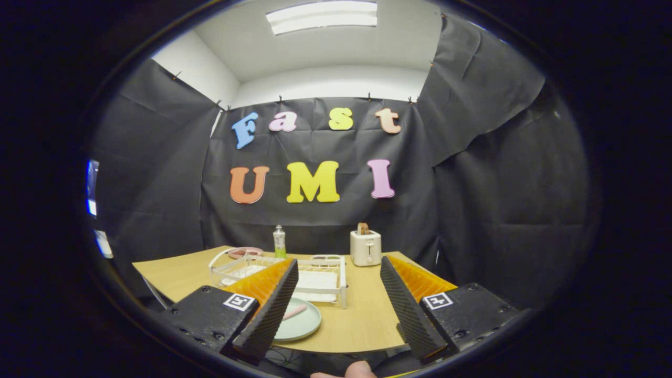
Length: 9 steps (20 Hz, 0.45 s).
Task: Take the plate from the dish rack, then take the spoon from the basket and place it into the plate.
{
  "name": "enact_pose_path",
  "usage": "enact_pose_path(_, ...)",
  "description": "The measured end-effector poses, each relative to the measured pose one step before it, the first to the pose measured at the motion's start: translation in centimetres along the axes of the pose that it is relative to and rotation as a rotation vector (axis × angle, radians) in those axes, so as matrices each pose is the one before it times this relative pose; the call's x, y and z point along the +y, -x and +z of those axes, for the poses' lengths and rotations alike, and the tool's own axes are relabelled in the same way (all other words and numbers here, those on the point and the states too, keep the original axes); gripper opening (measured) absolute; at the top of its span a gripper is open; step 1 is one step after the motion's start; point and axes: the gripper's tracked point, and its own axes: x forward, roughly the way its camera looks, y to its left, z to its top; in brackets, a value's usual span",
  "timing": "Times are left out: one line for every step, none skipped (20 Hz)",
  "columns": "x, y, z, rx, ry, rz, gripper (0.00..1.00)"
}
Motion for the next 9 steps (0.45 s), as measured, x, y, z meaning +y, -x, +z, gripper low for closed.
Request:
enact_pose_path(-0.148,0.593,0.309,-0.00901,0.00826,0.00093,1.00)
enact_pose_path(-0.053,0.662,0.158,-0.00488,0.00448,0.00376,1.00)
enact_pose_path(-0.113,0.495,0.098,-0.00403,0.00159,0.00449,1.00)
enact_pose_path(-0.091,0.393,0.075,-0.00286,-0.00151,0.00306,1.00)
enact_pose_path(-0.069,0.270,-0.309,0.00657,-0.00494,0.00537,1.00)
enact_pose_path(-0.052,0.263,-0.357,0.00991,-0.00421,0.00457,1.00)
enact_pose_path(-0.159,0.060,-0.354,0.01190,-0.00736,0.00247,1.00)
enact_pose_path(-0.134,0.083,-0.125,0.00385,-0.00707,0.00125,1.00)
enact_pose_path(-0.131,0.138,-0.125,0.00266,-0.00408,-0.00167,1.00)
